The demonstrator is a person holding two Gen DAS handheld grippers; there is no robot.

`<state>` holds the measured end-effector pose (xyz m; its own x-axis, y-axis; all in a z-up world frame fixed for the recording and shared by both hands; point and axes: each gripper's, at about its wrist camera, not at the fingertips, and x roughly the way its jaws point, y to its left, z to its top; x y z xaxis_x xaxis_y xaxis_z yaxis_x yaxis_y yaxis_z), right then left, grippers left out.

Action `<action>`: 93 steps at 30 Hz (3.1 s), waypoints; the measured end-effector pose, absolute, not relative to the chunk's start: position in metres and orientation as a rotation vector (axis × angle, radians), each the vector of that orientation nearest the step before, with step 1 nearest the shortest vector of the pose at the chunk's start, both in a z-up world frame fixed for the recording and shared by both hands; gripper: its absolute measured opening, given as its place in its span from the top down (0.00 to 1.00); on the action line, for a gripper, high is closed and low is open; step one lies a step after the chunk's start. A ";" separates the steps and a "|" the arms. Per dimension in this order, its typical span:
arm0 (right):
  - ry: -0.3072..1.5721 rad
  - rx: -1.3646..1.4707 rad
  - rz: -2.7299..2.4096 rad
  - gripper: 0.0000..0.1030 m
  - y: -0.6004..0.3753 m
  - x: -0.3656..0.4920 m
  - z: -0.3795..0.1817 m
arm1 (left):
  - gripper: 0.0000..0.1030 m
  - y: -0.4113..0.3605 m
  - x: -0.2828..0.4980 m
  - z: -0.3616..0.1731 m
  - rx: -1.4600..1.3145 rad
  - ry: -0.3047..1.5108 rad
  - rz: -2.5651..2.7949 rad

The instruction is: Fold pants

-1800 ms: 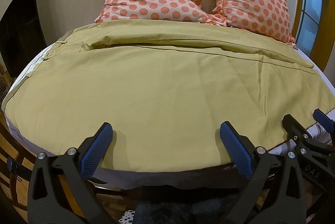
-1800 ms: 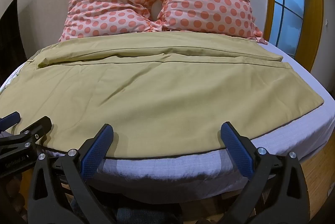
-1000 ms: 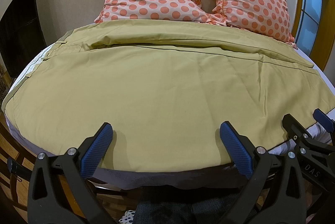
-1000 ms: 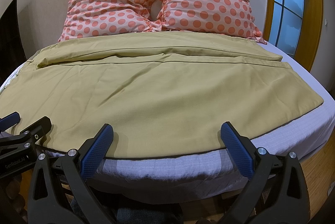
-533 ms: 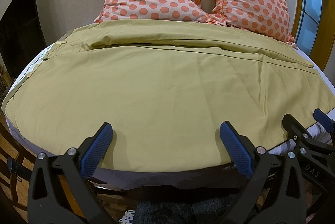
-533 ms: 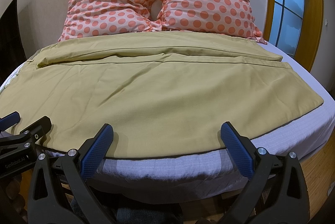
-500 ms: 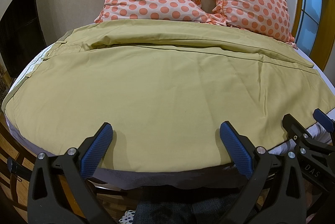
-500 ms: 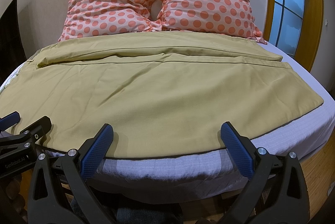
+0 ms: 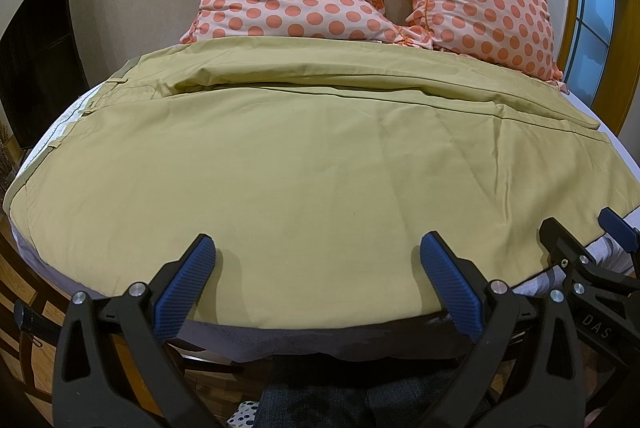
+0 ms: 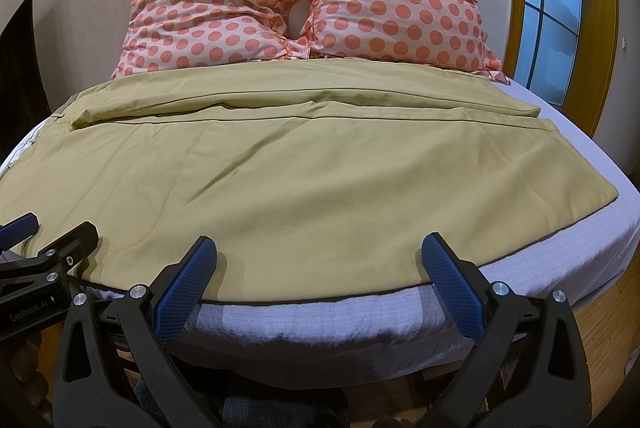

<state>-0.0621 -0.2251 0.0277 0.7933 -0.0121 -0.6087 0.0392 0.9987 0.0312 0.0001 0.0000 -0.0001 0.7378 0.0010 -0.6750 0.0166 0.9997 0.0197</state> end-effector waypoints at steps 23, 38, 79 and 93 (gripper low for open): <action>0.654 0.043 -0.028 0.01 -0.225 -0.062 0.028 | 0.02 0.000 0.000 0.000 0.026 0.740 -0.009; 0.650 0.039 -0.019 0.01 -0.226 -0.063 0.025 | 0.02 0.000 0.000 0.000 0.028 0.741 -0.013; 0.784 0.765 -0.527 0.96 -0.529 0.288 0.017 | 0.02 0.025 0.115 0.059 -0.027 0.652 -0.119; 0.582 0.995 -0.220 0.96 -0.513 0.022 0.040 | 0.02 0.087 0.082 0.087 -0.185 0.533 -0.122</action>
<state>0.0218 -0.5126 0.0398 0.8277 0.0850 -0.5547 0.4306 0.5376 0.7250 0.0822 0.0870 0.0873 0.8548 -0.1630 -0.4928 0.0669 0.9761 -0.2067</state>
